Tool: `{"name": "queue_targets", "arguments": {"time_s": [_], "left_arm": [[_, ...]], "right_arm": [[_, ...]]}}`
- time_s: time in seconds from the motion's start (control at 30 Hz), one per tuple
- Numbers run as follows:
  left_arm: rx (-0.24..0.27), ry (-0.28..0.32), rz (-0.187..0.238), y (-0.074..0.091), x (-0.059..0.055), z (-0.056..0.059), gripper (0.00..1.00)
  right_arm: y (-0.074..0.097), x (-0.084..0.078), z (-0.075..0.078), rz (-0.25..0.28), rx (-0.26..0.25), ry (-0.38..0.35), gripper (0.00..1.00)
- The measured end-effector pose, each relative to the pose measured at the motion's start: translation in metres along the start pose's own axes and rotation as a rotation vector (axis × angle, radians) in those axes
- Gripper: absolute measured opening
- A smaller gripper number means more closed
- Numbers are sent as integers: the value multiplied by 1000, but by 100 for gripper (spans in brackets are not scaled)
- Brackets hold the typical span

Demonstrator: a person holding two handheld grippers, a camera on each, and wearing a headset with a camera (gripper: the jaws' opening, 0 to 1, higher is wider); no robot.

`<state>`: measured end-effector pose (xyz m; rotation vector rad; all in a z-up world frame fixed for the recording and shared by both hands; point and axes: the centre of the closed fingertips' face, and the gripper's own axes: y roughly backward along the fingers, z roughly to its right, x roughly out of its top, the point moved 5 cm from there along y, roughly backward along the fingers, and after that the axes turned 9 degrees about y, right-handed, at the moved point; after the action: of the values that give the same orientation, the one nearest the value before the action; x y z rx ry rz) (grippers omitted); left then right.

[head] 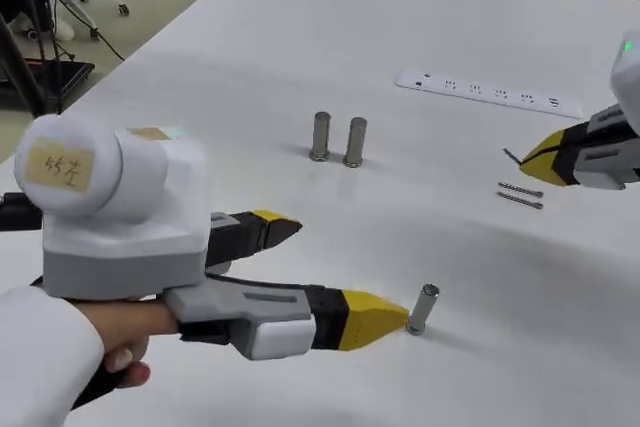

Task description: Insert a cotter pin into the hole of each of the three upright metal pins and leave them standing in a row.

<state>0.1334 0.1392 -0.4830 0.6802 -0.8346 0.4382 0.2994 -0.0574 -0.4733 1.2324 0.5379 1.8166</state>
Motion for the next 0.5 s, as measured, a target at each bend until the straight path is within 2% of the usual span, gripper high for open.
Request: {"name": "queue_targets", "arguments": {"time_s": [0.07,0.13,0.33,0.5], "left_arm": [[-1,-4,-3,-2,3,0,75],[-4,-16,-2,-4,6,2,74],[-32,-26,0,-13,16,8,69],[-67,2,5,-21,26,15,62]], "right_arm": [[5,4,-5,14,-9,4,0],[10,10,-10,55,-20,-6,0],[25,25,-27,95,-53,43,0],[36,35,-38,125,-102,71,0]]}}
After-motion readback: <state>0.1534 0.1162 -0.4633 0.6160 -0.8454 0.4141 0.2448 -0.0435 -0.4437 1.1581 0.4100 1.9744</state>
